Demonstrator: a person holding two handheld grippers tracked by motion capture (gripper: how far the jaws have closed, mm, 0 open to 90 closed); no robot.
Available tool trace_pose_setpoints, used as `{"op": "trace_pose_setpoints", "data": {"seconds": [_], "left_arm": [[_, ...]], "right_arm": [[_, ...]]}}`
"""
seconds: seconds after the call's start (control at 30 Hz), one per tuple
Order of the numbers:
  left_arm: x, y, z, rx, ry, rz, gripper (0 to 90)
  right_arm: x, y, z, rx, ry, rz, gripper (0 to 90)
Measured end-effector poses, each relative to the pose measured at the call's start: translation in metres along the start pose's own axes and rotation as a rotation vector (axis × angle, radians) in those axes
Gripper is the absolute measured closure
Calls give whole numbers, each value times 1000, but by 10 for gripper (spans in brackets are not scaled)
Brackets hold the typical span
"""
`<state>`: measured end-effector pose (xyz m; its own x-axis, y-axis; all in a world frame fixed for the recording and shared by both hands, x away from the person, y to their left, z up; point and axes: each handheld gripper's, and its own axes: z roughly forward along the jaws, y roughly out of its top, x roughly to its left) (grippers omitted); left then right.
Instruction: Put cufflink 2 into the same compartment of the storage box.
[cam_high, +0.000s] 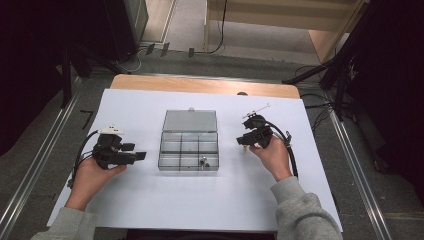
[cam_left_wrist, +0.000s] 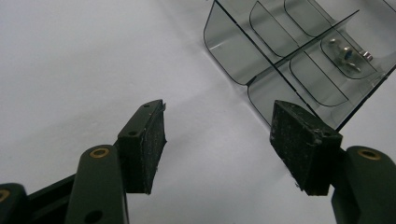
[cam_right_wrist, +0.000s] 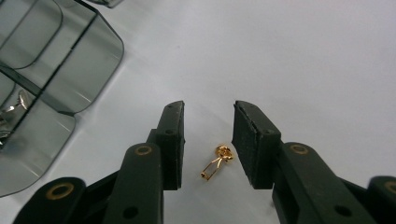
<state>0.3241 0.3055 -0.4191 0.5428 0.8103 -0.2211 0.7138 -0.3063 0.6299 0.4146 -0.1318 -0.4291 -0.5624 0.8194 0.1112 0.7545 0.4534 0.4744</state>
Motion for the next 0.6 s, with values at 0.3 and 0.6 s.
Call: {"op": "trace_pose_setpoints", "data": {"seconds": [0.3,0.6], "left_arm": [[-1,2,3,4,-3,5,367],[-1,3,3,9,-4,10,367]], "right_arm": [[-6,-7,9,21,-17,28,687],[-2,-11,18,65,-40,13,734]]}}
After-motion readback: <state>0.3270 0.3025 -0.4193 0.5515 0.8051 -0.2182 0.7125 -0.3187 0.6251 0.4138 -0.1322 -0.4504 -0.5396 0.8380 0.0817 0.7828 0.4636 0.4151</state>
